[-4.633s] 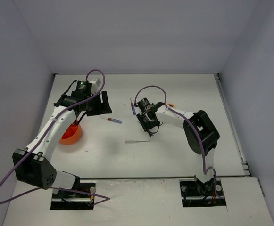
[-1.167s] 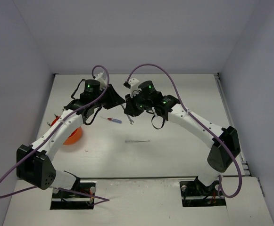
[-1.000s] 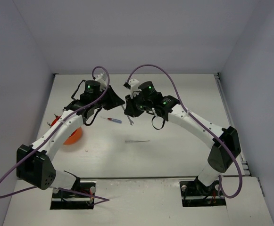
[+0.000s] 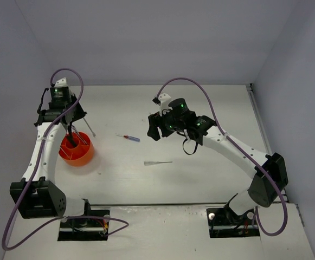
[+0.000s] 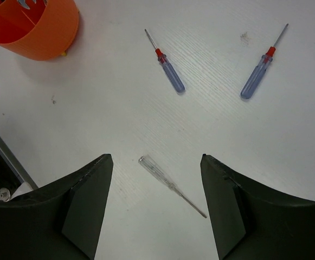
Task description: Sort the tools into containers
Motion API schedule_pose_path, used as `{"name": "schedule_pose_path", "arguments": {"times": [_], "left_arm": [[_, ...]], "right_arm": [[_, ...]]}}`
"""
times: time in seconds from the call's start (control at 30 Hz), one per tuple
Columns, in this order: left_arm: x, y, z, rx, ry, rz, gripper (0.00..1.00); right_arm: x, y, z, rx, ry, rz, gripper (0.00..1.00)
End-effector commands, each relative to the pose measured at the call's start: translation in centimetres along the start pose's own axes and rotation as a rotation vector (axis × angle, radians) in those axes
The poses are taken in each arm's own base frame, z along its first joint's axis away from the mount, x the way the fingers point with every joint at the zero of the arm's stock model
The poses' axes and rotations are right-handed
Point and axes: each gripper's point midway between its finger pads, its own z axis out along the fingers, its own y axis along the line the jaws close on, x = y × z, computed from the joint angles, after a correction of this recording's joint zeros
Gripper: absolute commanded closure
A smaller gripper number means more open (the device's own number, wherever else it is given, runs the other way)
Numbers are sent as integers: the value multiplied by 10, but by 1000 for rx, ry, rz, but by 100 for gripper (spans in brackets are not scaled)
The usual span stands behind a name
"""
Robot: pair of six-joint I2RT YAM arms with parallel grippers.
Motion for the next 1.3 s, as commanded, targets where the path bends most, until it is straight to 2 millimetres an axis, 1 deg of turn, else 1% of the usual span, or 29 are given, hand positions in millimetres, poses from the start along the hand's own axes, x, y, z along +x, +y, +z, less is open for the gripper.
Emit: {"name": "schedule_pose_path", "arguments": {"times": [0.0,0.1,0.2,0.3,0.4,0.53,0.6,0.63,0.7,0.77,0.87,0.9,0.97,1.0,1.03,1.17,1.27], "left_arm": [[-29,30,13,-105,-64,26,100],[-32,41,18,-138,-67,19,100],[-32,52,26,-159,-71,6,100],[-20,60,40,-172,-46,-8,100],[-14,61,49,-169,-29,-18,100],[-5,65,55,-178,-8,-25,100],[3,67,55,-183,11,-27,95],[4,67,54,-183,11,-33,91],[8,68,53,-181,16,-38,87],[9,67,49,-180,17,-41,78],[4,62,39,-162,0,-44,66],[1,60,35,-156,-9,-45,60],[0,53,28,-126,-7,-52,54],[1,51,26,-120,-5,-53,53],[-2,45,19,-99,-14,-59,52],[2,20,3,-24,-8,-71,51],[14,-2,-6,25,18,-64,51]], "right_arm": [[-17,-2,-9,18,-71,-17,37],[-12,-3,-9,21,-62,-13,37],[-9,-5,-10,29,-59,-10,37],[-6,-6,-8,34,-53,-7,37],[-3,-8,-7,38,-45,-3,37],[-1,-9,-7,43,-41,0,37],[1,-11,-5,47,-33,4,37],[3,-11,-2,47,-26,6,36],[5,-12,-1,48,-19,11,37],[7,-14,3,55,-11,17,36],[9,-17,6,69,-5,30,37],[8,-19,6,76,-5,33,36],[9,-23,6,96,-5,41,36],[10,-26,5,108,-5,44,36],[10,-31,5,126,-5,53,36],[14,-45,4,192,2,77,37],[19,-50,6,207,25,58,37]]}}
